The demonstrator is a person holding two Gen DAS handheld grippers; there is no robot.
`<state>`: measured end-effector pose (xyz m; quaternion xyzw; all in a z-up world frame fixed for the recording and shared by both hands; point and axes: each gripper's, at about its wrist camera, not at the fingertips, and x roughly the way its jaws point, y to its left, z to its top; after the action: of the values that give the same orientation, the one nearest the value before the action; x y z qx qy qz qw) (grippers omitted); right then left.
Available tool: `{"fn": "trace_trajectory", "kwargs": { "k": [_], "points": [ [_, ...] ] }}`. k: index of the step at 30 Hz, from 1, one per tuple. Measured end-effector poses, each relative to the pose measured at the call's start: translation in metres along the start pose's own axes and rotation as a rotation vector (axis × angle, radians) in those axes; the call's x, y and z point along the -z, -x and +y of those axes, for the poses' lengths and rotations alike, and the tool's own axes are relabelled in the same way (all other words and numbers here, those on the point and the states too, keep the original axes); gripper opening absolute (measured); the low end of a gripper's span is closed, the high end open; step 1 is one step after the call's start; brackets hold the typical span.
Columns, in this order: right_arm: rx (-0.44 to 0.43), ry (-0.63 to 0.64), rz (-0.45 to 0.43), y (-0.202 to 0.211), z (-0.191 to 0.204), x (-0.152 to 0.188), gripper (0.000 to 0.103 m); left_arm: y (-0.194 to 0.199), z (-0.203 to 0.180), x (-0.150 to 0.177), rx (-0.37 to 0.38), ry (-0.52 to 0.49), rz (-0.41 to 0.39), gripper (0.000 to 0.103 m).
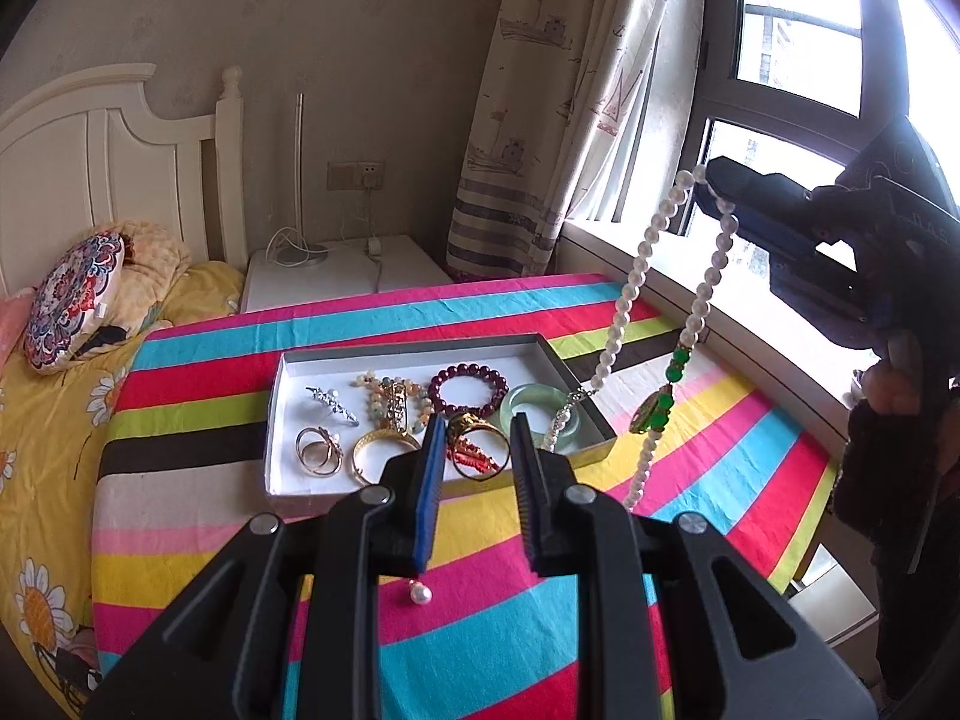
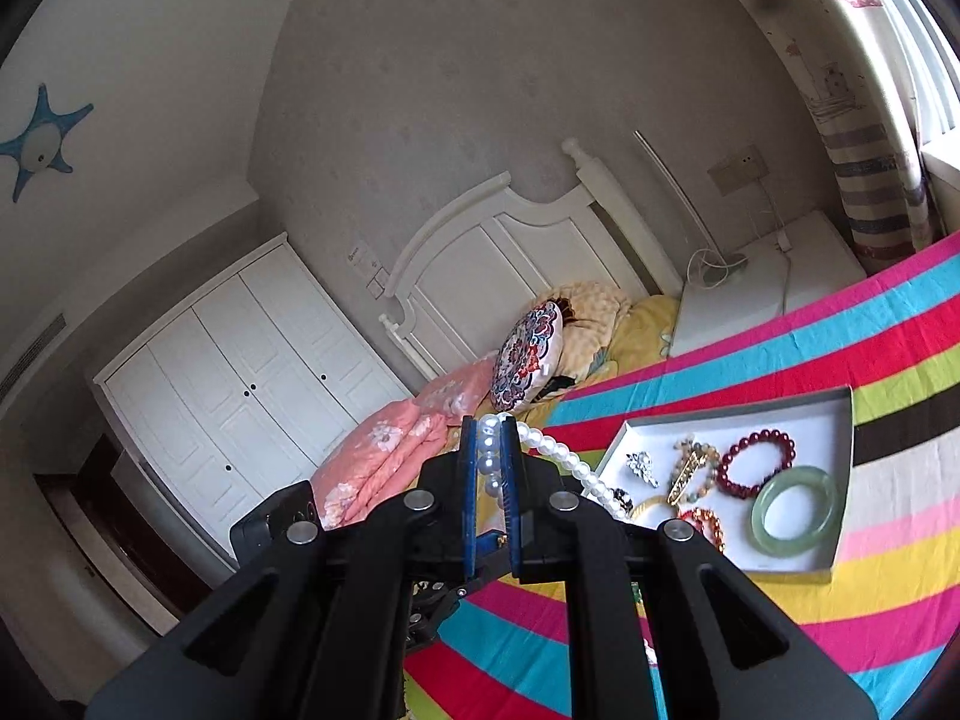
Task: Organize jewelry
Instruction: 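Lower the pearl necklace into the box with the right tool while the left tool releases the ring there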
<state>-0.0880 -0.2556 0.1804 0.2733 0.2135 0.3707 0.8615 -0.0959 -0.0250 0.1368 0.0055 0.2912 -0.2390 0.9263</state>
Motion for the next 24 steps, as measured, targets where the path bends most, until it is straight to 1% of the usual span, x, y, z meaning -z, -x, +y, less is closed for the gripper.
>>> {"fn": "trace_trajectory", "kwargs": {
  "k": [4, 8, 11, 15, 19, 22, 24],
  "points": [
    [0.013, 0.014, 0.005, -0.013, 0.000, -0.014, 0.011, -0.014, 0.006, -0.013, -0.016, -0.010, 0.013, 0.021],
    [0.028, 0.016, 0.013, -0.037, -0.007, -0.030, 0.011, -0.034, 0.015, -0.024, -0.040, -0.013, 0.037, 0.021],
    [0.031, 0.009, 0.021, -0.056, -0.013, -0.039, 0.011, -0.055, 0.030, -0.026, -0.046, 0.017, 0.066, 0.021],
    [0.018, 0.003, 0.029, -0.087, -0.024, -0.049, 0.011, -0.083, 0.056, -0.026, -0.056, 0.082, 0.105, 0.021],
    [-0.001, -0.020, 0.028, -0.117, -0.042, -0.053, 0.011, -0.111, 0.069, -0.023, -0.095, 0.104, 0.135, 0.021],
    [0.021, -0.044, 0.048, -0.137, -0.062, -0.049, 0.011, -0.129, 0.075, -0.020, -0.125, 0.108, 0.149, 0.021],
    [0.085, -0.031, 0.074, -0.144, -0.077, -0.041, 0.011, -0.142, 0.079, -0.018, -0.141, 0.118, 0.161, 0.021]
  ]
}}
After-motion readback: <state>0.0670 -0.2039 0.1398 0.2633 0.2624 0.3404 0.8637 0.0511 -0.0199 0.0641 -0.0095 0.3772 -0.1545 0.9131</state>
